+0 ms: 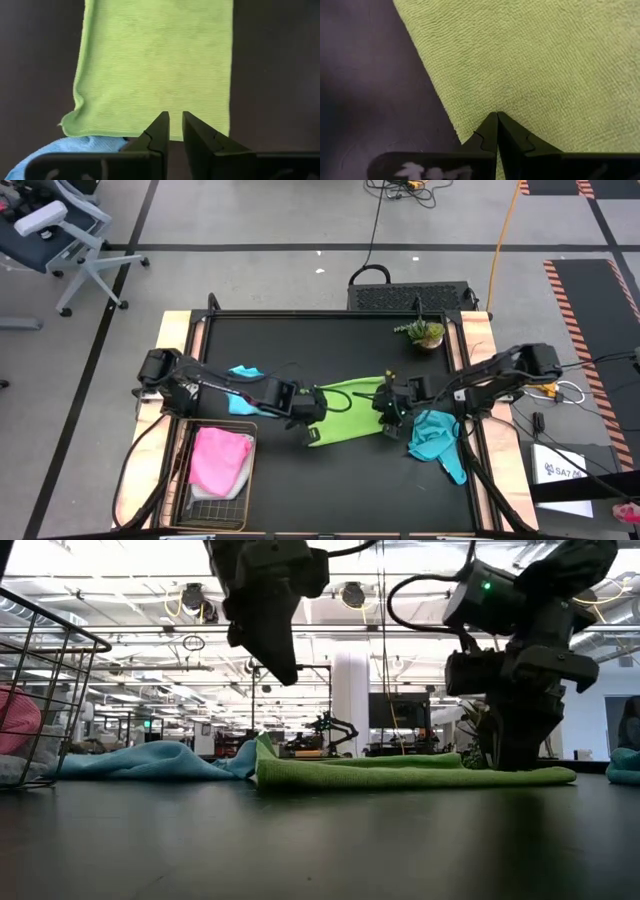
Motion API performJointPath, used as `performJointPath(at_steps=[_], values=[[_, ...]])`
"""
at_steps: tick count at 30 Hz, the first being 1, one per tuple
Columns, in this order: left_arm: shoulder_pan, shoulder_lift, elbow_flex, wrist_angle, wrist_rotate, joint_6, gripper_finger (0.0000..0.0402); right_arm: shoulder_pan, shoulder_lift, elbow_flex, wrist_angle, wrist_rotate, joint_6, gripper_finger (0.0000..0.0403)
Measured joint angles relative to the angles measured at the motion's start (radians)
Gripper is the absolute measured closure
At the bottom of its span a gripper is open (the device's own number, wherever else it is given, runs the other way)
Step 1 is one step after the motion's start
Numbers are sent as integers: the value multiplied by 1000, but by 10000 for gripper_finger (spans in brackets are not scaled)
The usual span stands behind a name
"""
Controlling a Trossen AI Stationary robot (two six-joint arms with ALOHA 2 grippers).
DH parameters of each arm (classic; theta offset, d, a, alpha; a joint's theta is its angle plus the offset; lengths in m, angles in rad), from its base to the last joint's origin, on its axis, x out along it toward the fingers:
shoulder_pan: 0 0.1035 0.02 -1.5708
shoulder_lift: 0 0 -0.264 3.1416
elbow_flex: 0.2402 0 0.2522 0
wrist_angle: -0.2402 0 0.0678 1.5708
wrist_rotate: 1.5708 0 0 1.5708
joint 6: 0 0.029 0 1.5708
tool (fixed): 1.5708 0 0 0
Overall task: Fold microfiber towels
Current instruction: Fold the green microfiber cloth
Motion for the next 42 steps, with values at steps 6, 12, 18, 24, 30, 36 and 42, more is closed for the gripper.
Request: performJointPath(at_steps=[6, 12, 18, 24, 30, 36, 42], values=[[22, 0, 0, 0, 0, 20, 350, -69, -6, 0, -101, 138, -238, 403], [39, 0, 0, 2, -6, 58, 350, -155, -92, -8, -87, 433, -583, 403], [75, 0, 0, 10, -81, 76, 350, -216, -203, 47, -21, 286, -445, 403], [148, 0, -1, 26, -141, 63, 350, -134, -194, 48, 127, 107, -250, 403], [225, 0, -1, 23, -143, 78, 350, -18, -38, 48, 343, 111, -121, 403], [293, 0, -1, 23, -139, 108, 350, 42, 139, 48, 512, 113, 20, 403], [337, 0, -1, 23, -109, 160, 350, 82, 217, 48, 531, 109, 126, 403]])
